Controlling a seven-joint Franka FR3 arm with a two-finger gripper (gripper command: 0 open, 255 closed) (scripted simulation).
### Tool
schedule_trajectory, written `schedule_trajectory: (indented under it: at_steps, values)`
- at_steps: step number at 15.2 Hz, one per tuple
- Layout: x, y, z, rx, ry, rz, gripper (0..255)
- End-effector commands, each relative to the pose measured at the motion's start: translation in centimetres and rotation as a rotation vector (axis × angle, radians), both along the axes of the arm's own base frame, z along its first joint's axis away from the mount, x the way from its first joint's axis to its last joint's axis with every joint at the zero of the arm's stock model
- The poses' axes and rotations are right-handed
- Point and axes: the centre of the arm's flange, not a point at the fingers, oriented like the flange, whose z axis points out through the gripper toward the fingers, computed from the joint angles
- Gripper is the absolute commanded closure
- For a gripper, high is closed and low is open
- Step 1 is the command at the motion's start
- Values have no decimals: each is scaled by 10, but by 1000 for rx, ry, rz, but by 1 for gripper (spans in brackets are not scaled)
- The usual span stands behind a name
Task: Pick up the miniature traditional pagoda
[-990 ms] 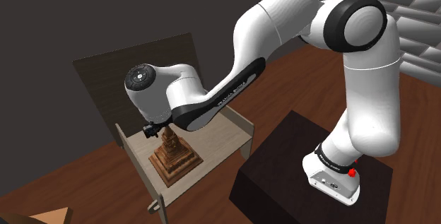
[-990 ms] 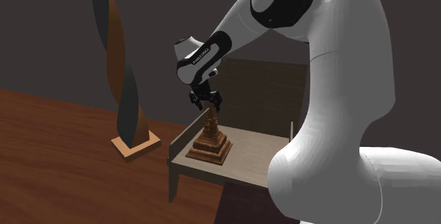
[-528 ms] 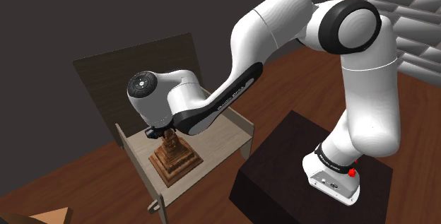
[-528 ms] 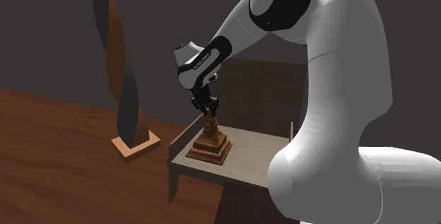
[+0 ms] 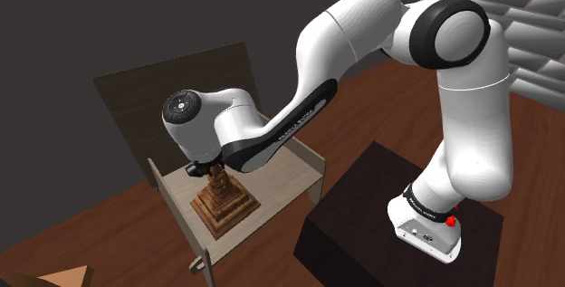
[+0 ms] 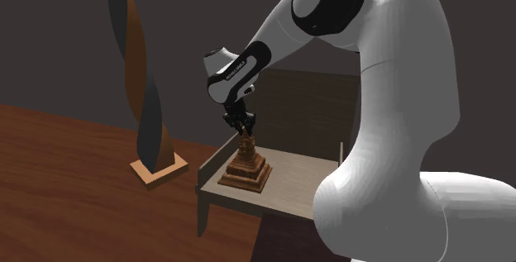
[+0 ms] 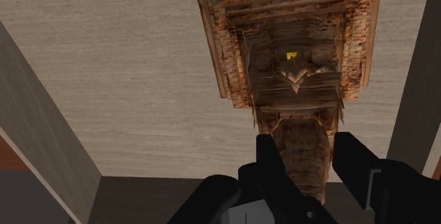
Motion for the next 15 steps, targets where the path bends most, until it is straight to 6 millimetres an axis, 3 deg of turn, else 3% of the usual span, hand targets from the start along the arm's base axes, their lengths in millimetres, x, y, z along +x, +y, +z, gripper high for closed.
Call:
schedule_trajectory:
  at_steps: [1,15]
  values:
    - [1,-1,6,-1,2,-1,255]
    - [1,-1,76,-1,2,-1,255]
